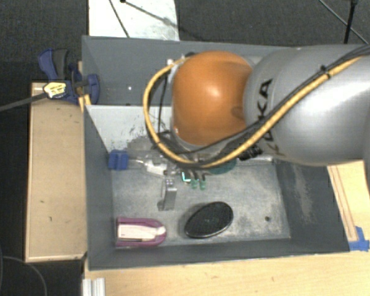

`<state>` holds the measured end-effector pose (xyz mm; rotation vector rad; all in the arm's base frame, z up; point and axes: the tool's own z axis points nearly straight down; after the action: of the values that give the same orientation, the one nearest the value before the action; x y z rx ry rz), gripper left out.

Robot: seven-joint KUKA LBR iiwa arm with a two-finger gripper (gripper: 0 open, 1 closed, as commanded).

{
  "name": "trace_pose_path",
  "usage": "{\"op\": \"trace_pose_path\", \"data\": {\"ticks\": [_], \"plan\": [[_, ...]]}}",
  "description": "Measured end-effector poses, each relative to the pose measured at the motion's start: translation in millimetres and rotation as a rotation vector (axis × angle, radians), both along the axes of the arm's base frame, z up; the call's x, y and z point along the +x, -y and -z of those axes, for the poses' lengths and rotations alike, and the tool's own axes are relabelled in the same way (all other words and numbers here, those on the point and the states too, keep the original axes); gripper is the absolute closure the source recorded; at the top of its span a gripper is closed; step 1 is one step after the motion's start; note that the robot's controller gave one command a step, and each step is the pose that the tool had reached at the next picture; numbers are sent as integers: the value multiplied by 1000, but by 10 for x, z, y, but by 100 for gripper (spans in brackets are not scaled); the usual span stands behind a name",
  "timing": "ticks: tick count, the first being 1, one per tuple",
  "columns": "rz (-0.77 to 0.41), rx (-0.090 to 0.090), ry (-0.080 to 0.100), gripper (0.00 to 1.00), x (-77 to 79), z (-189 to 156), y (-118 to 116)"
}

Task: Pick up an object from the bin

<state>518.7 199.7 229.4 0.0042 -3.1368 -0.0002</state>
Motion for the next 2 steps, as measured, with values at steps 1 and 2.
{"op": "trace_pose_path", "data": {"ticks": [1, 2], "plan": [[-98, -2, 2, 0, -249, 501, 1273], [-423, 2, 22, 0, -382, 1579, 1308]]}}
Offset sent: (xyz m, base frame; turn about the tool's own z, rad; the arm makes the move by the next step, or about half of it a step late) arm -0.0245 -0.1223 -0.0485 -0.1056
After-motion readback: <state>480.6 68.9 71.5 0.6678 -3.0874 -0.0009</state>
